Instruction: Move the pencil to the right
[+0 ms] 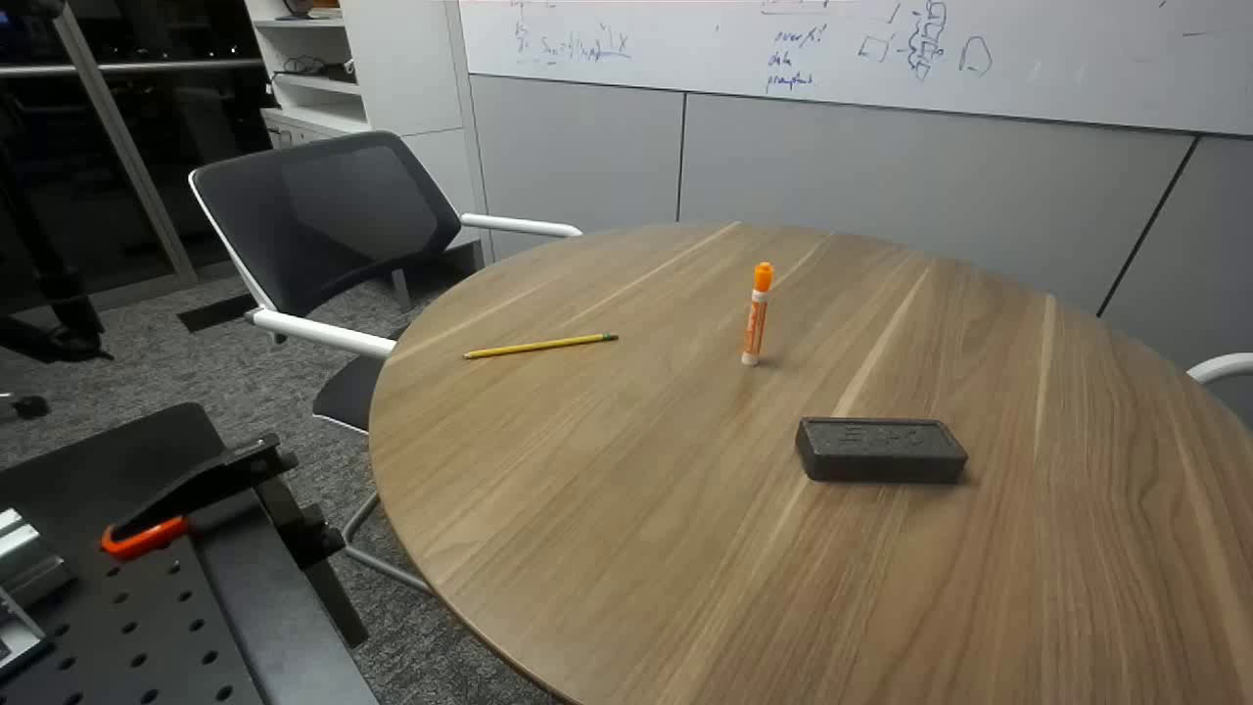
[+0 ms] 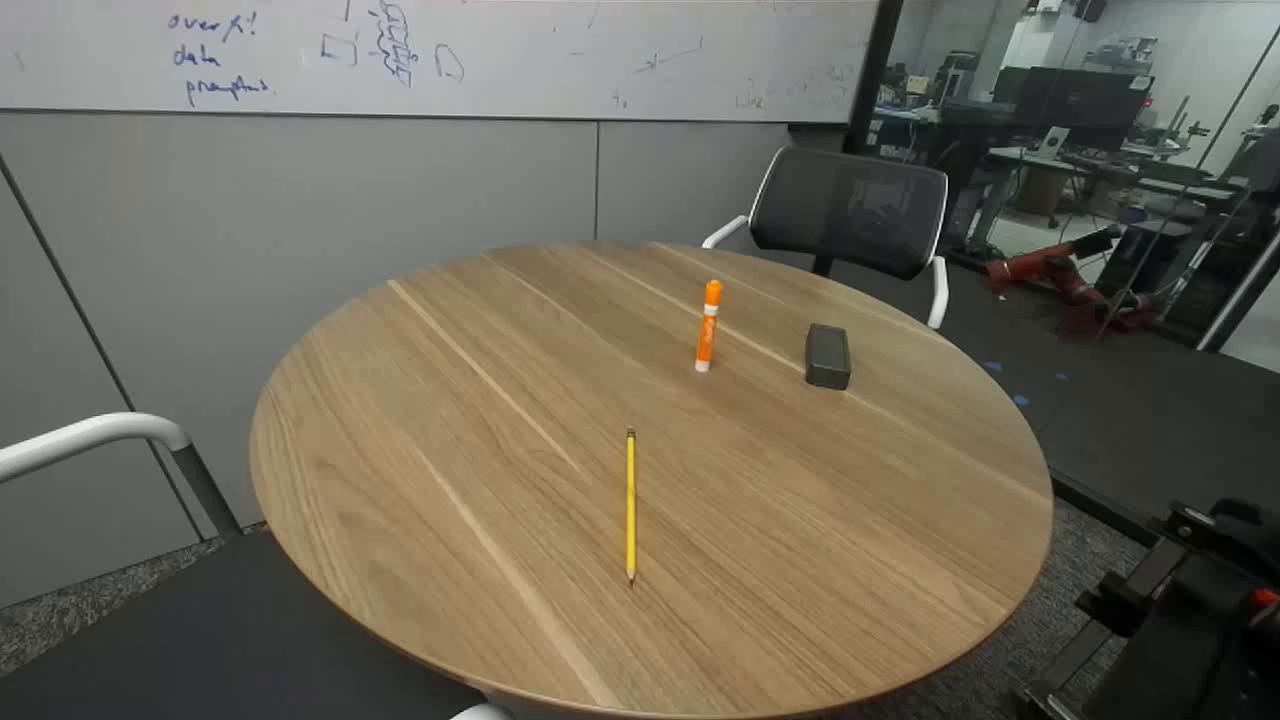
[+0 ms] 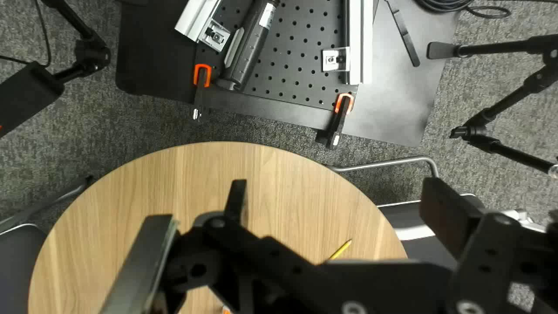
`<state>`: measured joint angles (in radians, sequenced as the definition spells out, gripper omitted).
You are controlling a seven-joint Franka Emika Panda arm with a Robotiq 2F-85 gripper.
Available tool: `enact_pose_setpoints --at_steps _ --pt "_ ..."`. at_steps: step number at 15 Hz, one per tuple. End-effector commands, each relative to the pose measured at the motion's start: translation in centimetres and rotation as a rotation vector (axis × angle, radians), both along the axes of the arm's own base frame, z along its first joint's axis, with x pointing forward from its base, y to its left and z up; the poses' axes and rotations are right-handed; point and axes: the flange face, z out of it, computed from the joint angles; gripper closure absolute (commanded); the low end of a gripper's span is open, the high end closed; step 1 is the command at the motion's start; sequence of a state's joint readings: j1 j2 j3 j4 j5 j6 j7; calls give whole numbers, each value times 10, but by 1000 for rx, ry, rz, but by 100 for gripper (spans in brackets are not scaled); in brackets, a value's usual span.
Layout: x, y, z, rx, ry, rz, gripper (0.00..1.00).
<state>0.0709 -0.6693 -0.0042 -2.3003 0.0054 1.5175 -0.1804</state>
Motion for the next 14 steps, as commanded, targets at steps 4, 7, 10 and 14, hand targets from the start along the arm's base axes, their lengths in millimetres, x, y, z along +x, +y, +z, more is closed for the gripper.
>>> enact_pose_setpoints --at_steps 4,7,10,14 --pt "0 0 2 0 -2 0 0" --pt "0 0 2 0 -2 0 0" --pt "10 5 -4 -9 12 -13 0" --pt "67 57 -38 -41 80 -115 0"
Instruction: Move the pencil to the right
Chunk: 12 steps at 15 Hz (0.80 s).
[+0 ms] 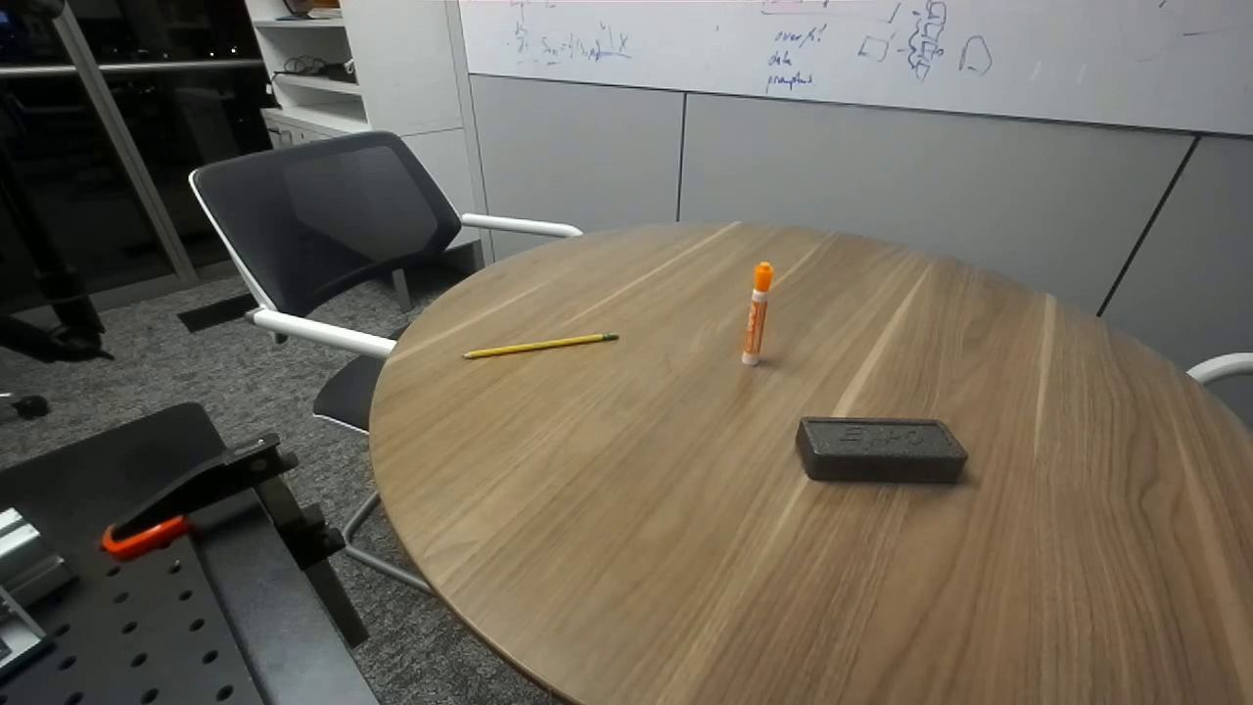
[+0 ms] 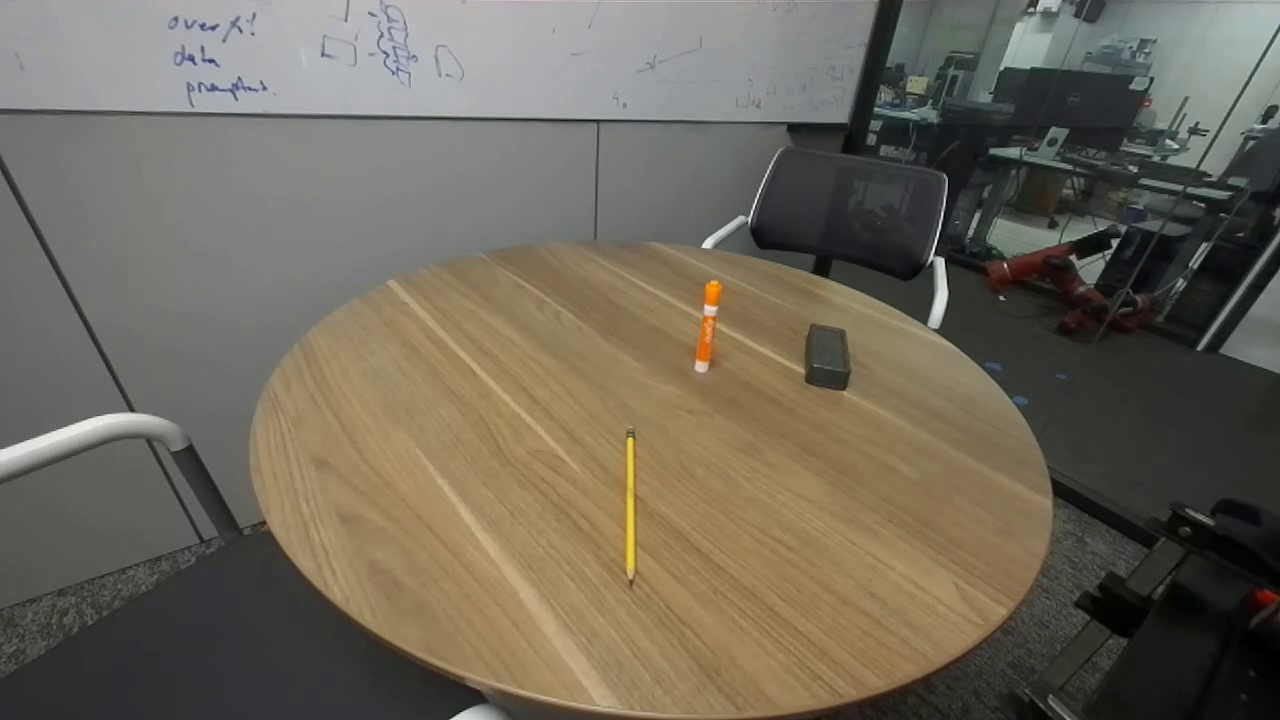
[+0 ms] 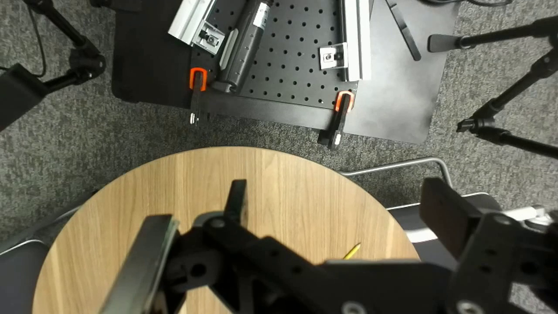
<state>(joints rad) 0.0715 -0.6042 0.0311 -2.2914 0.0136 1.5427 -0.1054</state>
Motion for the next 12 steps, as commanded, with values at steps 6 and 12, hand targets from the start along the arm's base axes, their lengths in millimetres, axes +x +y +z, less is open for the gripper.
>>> enact_pose_setpoints --at_steps 6,12 --pt "148 106 -94 4 45 -299 0" --pt "240 155 -185 41 1 -492 0"
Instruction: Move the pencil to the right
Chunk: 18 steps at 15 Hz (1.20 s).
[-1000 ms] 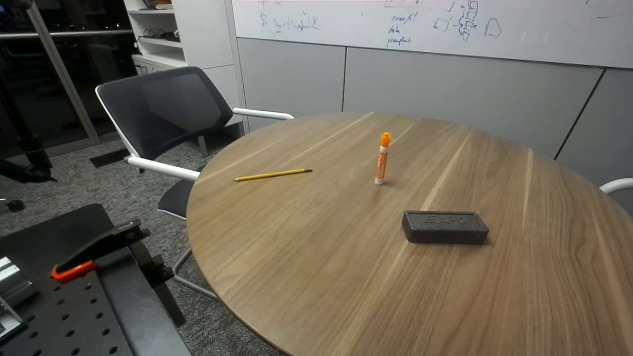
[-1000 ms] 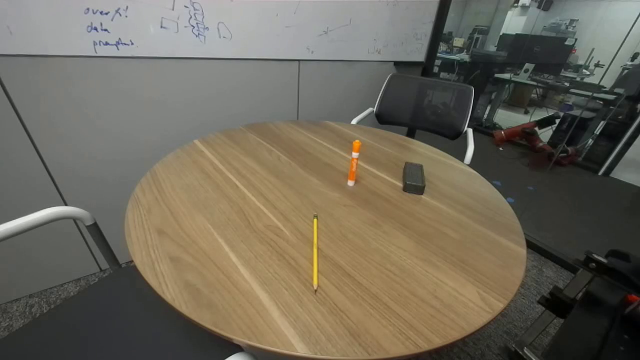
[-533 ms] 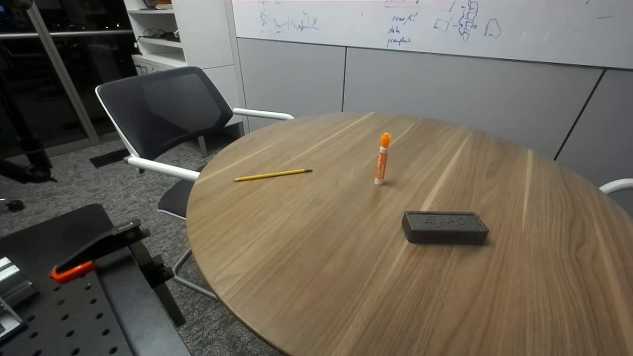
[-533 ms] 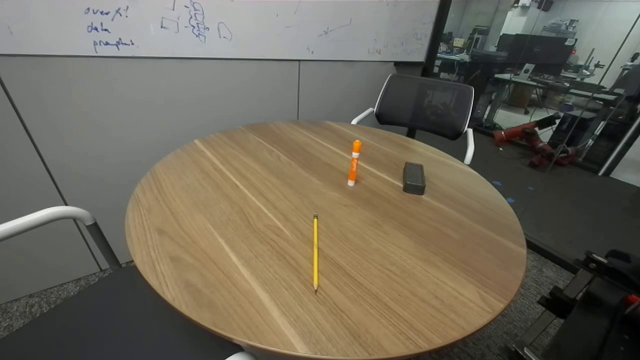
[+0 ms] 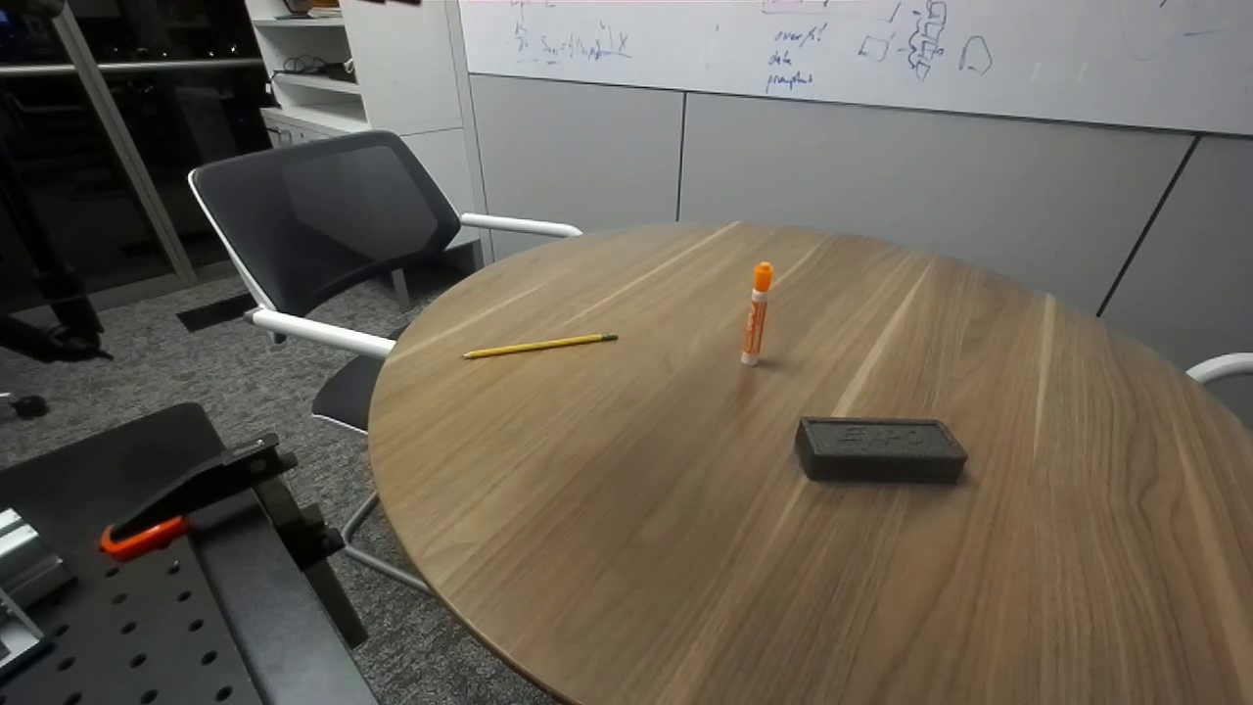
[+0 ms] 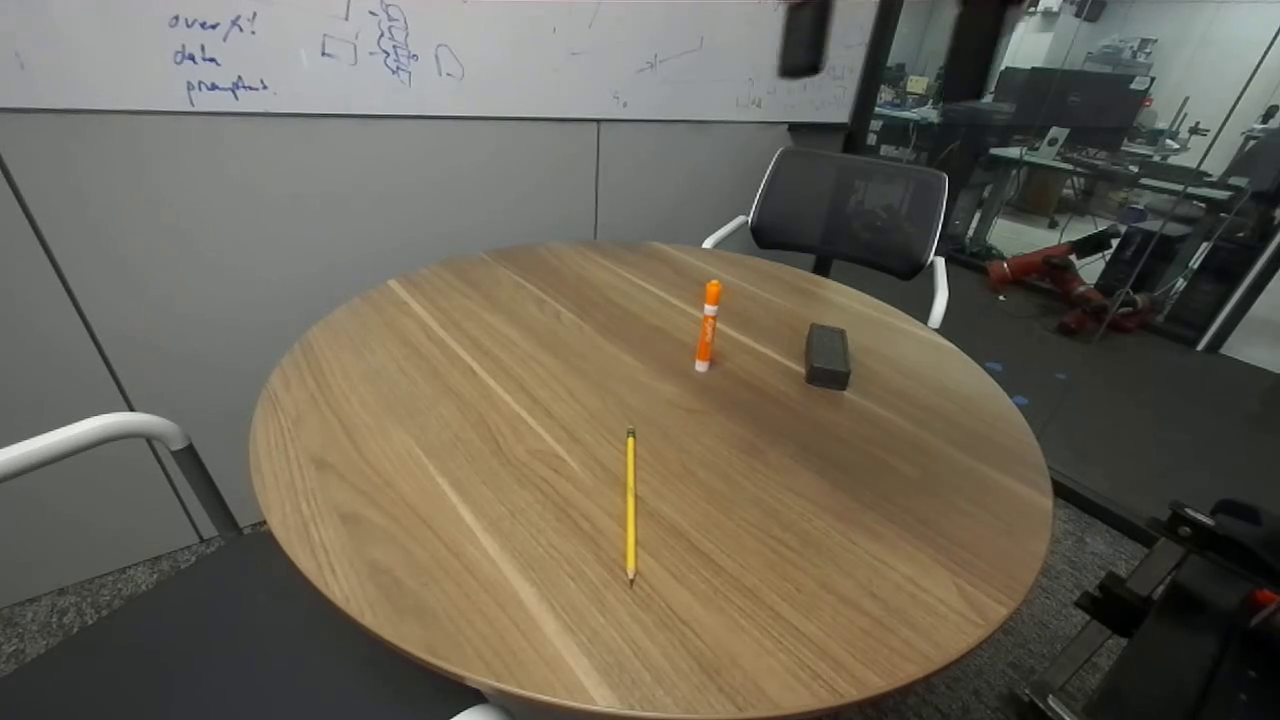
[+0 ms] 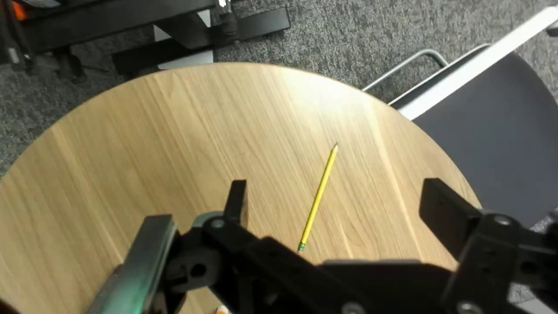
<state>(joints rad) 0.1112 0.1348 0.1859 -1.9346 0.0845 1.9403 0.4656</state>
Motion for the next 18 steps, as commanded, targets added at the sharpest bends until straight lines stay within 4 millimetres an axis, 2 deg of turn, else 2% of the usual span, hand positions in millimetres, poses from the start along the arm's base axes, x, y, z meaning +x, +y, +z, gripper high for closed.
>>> enact_pose_setpoints --at_steps 1,3,6,9,12,15,18 --pt "50 32 -51 19 -36 -113 0" --pt "65 46 -83 27 -67 -168 0" --pt "78 56 -129 44 -107 -248 0" --pt "83 48 -167 30 -153 -303 0" --pt "82 28 -206 -13 -180 -333 0" --pt "89 17 -234 -62 -168 -365 0" --pt "90 18 -260 -100 -145 -384 0"
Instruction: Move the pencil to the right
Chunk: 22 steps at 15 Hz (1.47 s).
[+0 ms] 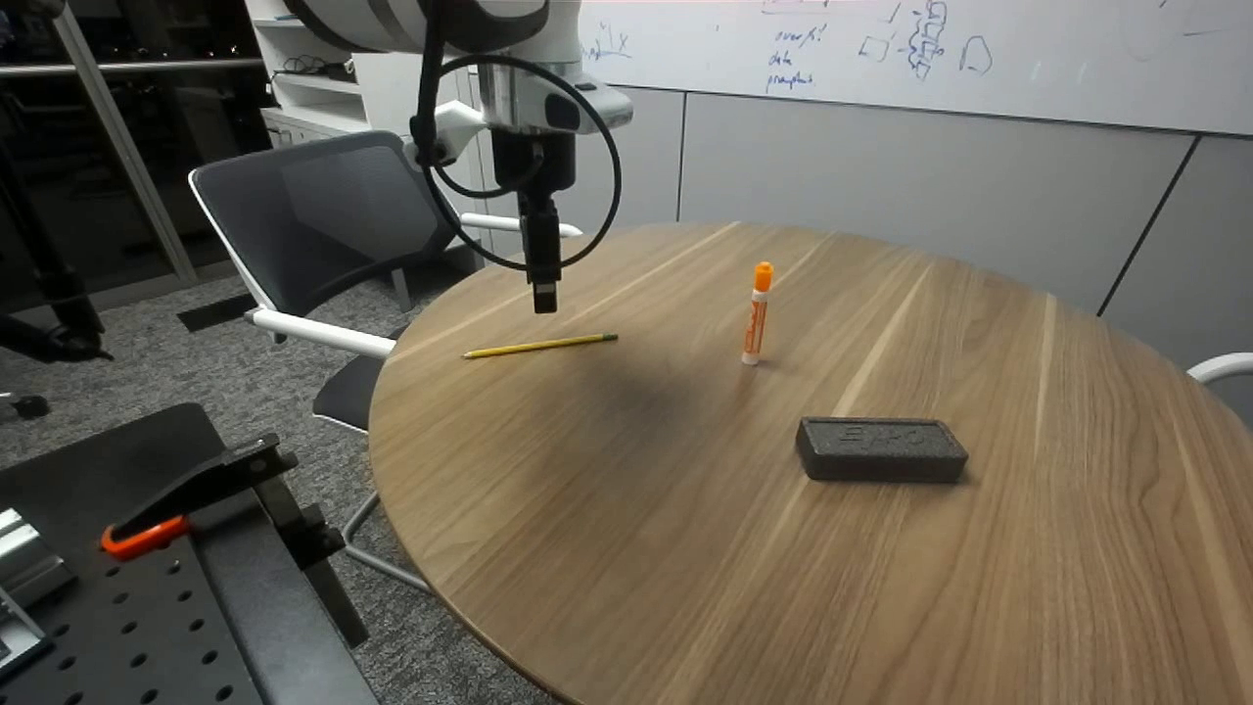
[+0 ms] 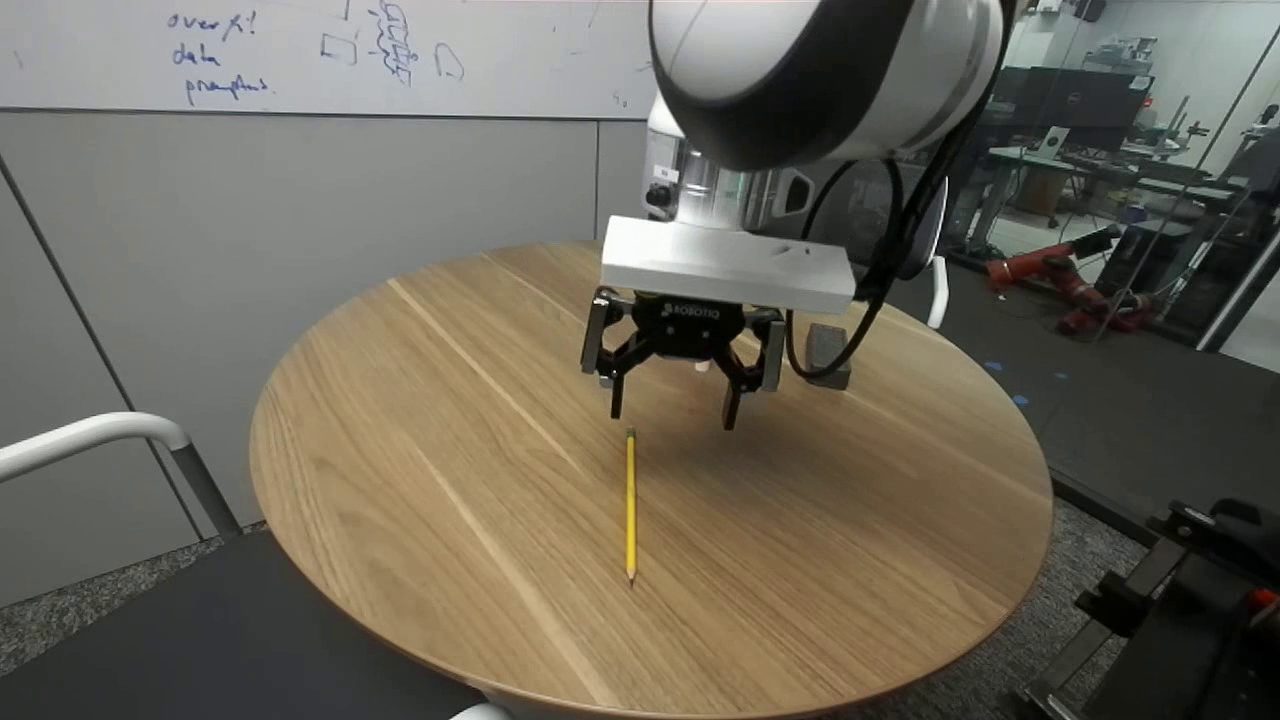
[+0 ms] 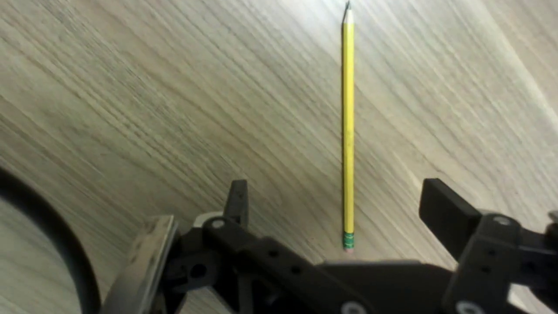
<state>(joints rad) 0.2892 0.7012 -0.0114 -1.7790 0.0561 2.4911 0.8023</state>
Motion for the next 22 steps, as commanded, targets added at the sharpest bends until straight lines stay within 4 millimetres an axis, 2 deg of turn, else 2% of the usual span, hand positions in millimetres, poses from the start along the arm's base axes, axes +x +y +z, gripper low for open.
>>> enact_pose_setpoints --at_steps 1,7,13,14,15,20,22 --pt "5 11 -21 -44 4 -23 0" --pt "2 33 -51 -56 22 -27 0" --pt "9 46 -65 -63 20 -40 0" --pt "11 47 -67 -61 17 -43 24" --pt "12 48 -69 -62 17 -46 26" --pt "19 51 -78 -72 11 -64 65" --pt "22 51 -75 -73 8 -72 79"
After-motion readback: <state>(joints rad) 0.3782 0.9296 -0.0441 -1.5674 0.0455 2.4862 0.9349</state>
